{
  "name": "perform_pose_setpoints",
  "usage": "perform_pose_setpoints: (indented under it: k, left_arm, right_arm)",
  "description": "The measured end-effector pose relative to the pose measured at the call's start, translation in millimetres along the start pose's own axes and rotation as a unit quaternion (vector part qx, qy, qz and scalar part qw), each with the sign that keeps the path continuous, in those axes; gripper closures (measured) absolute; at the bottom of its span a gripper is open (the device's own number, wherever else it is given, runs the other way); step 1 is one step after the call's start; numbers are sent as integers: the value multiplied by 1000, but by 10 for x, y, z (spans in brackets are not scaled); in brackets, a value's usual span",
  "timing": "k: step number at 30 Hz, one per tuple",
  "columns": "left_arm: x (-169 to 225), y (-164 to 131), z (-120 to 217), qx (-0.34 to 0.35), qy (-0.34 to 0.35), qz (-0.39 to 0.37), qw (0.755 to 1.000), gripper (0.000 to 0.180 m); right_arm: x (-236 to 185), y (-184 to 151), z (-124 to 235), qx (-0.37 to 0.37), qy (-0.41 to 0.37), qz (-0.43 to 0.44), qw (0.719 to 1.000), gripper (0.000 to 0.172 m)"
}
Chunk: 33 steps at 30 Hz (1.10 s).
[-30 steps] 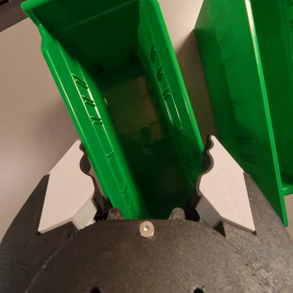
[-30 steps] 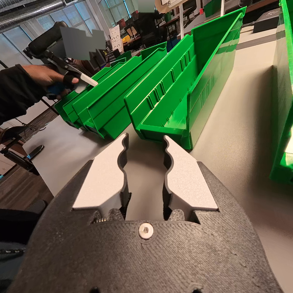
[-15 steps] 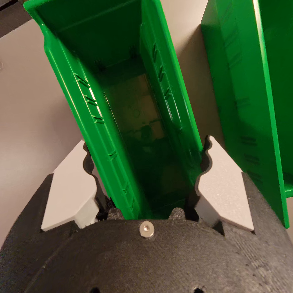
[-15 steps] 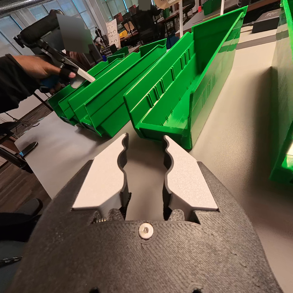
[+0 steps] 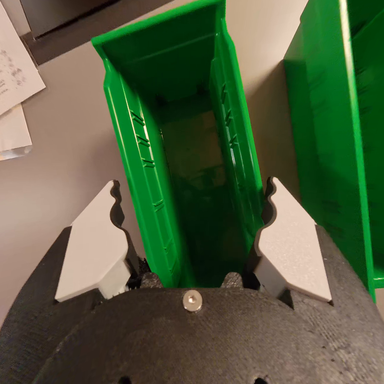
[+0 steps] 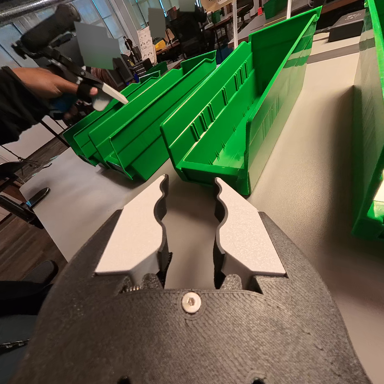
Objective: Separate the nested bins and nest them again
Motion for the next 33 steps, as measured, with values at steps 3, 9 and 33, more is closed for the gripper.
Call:
perform_pose_setpoints:
  k: [3,9,33]
  left_arm:
    - [35,-2,-56,-9,-13,-1,1000,49]
    - [1,51,-38,-7,-6,-13,1000,67]
    - [747,523,1690,133,-133,3,982,77]
  right_arm:
    - [0,4,5,2,3,-2,1000,129]
    - [-1,8,13,5,11,-6,1000,129]
    - [-4,21,39,13,25,-13,1000,131]
Point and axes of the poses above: each gripper's, where its closed fingertips meet, z back along the fingers, y out of its top, x = y × z across the jaws, the point moved 3 cm from there along z, back along the fingers, and after that the axes turned 11 degrees about -x, right-handed, at the moved point
